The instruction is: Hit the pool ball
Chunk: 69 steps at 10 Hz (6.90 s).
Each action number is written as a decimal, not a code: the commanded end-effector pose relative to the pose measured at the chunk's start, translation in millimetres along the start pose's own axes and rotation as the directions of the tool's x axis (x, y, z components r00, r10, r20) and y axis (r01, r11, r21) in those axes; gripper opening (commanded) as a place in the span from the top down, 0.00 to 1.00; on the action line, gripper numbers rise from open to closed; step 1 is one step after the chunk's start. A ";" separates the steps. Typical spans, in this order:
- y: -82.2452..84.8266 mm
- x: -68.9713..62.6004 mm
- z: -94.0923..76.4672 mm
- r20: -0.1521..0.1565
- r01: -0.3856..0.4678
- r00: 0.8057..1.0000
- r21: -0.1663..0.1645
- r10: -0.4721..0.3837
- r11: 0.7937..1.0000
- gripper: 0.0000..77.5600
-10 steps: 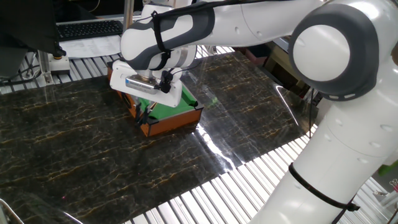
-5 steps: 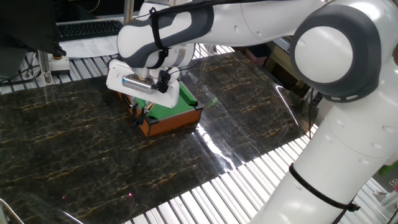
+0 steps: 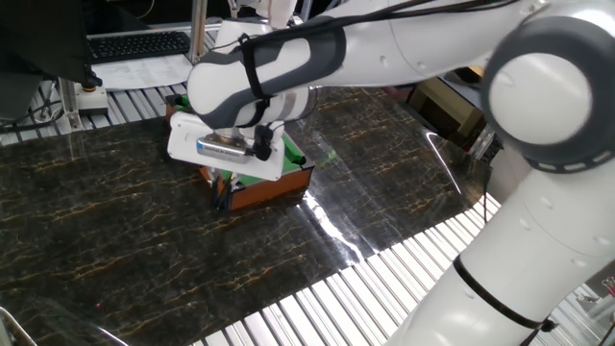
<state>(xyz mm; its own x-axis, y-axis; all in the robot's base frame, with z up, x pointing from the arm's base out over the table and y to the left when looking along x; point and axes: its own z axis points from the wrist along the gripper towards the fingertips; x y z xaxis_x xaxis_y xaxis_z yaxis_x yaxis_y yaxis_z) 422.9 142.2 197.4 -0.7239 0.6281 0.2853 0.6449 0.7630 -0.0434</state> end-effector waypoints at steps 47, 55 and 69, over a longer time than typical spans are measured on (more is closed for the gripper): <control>-88.2 -20.0 -0.4 0.013 0.174 0.984 0.077 -0.175 0.982 0.99; -79.5 -38.9 -13.0 0.021 0.181 0.983 0.095 -0.183 0.979 0.99; -66.3 -54.4 -11.0 0.029 0.282 0.958 0.087 -0.286 0.955 0.99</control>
<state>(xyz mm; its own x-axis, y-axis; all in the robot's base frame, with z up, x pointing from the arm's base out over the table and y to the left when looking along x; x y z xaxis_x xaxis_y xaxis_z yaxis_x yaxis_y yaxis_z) 421.5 55.6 194.2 -0.8788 0.3957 0.2665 0.3969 0.9164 -0.0521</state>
